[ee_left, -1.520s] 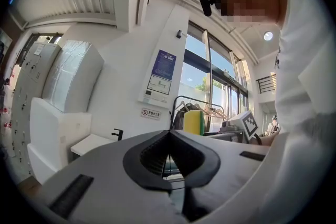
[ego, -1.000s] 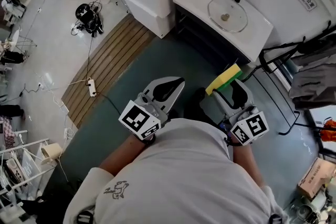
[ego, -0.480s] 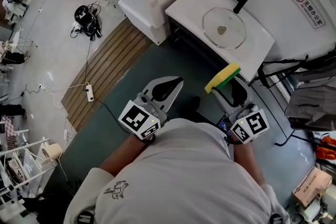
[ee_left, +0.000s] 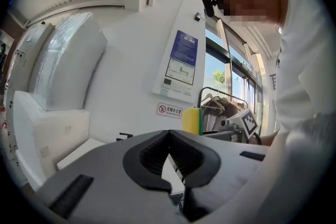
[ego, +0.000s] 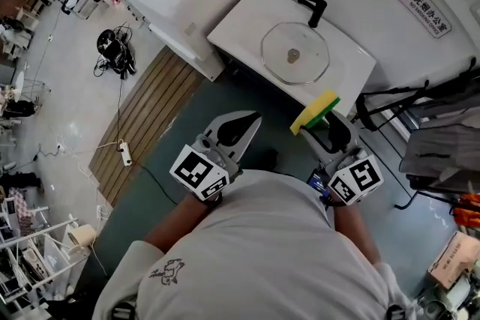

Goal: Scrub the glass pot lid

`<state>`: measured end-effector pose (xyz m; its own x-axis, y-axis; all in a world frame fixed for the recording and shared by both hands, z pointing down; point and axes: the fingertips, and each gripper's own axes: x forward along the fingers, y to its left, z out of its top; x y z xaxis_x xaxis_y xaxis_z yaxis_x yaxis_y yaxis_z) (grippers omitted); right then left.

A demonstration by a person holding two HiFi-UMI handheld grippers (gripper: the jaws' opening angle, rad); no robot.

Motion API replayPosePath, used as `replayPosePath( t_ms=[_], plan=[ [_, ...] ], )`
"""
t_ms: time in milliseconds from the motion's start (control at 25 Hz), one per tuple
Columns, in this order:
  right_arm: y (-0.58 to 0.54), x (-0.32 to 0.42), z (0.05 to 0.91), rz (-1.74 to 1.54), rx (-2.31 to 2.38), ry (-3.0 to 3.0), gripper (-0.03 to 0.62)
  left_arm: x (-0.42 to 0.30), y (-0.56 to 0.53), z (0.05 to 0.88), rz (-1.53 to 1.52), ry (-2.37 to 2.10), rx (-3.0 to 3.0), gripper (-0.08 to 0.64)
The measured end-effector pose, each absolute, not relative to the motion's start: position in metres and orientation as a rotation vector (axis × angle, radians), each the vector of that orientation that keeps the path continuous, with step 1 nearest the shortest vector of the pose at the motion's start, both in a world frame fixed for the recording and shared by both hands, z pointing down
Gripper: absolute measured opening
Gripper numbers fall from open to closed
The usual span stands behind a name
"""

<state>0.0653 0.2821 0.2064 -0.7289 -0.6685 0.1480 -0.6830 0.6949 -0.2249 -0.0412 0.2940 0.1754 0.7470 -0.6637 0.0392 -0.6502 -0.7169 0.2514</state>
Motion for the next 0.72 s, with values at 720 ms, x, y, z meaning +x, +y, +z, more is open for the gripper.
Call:
replayPosePath(
  t_ms=[720],
  plan=[
    [0.259, 0.193, 0.202, 0.416, 1.603, -2.646, 0.293, 0.073, 0.225, 0.172, -0.039, -0.64, 2.797, -0.002]
  ],
)
